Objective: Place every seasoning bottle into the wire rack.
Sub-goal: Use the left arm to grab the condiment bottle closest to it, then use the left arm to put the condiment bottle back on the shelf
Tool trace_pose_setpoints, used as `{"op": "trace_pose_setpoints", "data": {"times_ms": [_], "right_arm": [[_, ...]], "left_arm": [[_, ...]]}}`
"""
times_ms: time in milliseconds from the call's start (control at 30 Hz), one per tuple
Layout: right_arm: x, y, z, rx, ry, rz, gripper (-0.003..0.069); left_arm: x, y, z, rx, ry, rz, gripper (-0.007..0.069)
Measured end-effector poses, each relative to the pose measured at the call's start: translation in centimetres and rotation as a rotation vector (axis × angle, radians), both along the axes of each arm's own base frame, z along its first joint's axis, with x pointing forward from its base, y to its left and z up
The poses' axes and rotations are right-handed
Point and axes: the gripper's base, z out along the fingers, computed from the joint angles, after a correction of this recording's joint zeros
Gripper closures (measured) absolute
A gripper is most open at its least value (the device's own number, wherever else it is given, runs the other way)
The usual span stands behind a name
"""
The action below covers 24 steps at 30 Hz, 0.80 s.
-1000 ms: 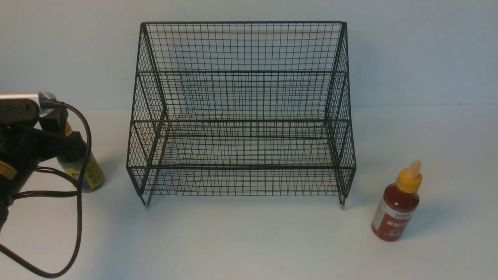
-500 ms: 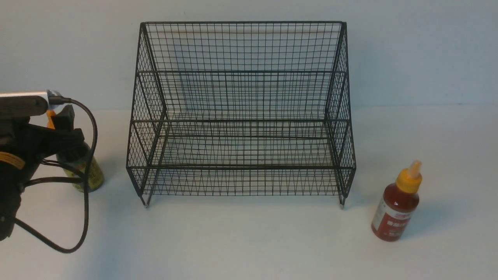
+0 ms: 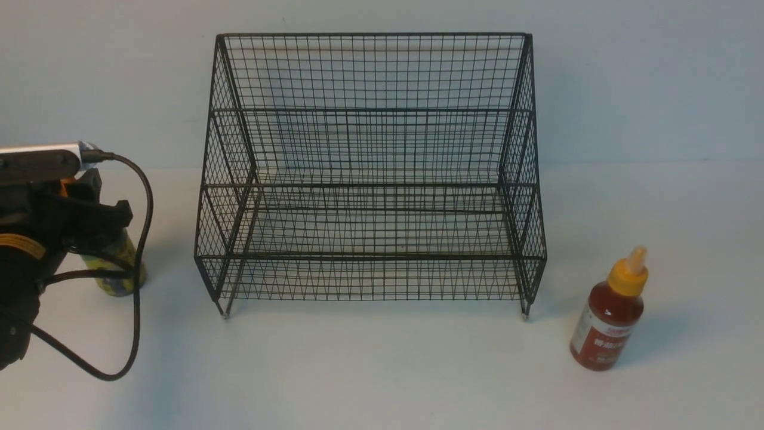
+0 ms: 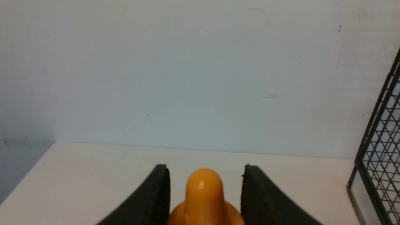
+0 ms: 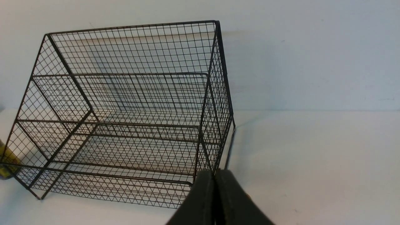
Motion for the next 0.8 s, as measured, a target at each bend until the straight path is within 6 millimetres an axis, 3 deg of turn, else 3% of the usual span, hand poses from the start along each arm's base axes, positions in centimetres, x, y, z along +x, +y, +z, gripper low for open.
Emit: {"op": "trace_pose_setpoints", "data": {"times_ms": [67,300,433,500,600,800], "right_arm": [[0.0,0.0,0.0,0.000,0.000,0.000,0.0673],[0.0,0.0,0.0,0.000,0.000,0.000,0.0673],[0.0,0.0,0.0,0.000,0.000,0.000,0.0673],[0.0,0.0,0.0,0.000,-0.001,-0.001,0.0673],[0.1,0.0,0.0,0.004,-0.004,-0.003,0.0673],[0.1,0.0,0.0,0.007,-0.003,-0.003,0.0673]], "left_arm": [[-0.2,-0.1,0.6,0.004,0.004,-0.004,0.0356],[-3.4,-0.9,7.5,0.041,-0.089,-0.044,0.0356],[-5.1,-1.5,9.9,0.007,-0.141,-0.067,0.0356],[-5.8,-2.1,10.7,-0.010,-0.158,-0.098,0.0356],[-6.6,-4.6,11.8,-0.029,-0.182,-0.223,0.0356],[-7.1,-8.5,11.8,-0.067,-0.176,-0.392,0.0356]]}}
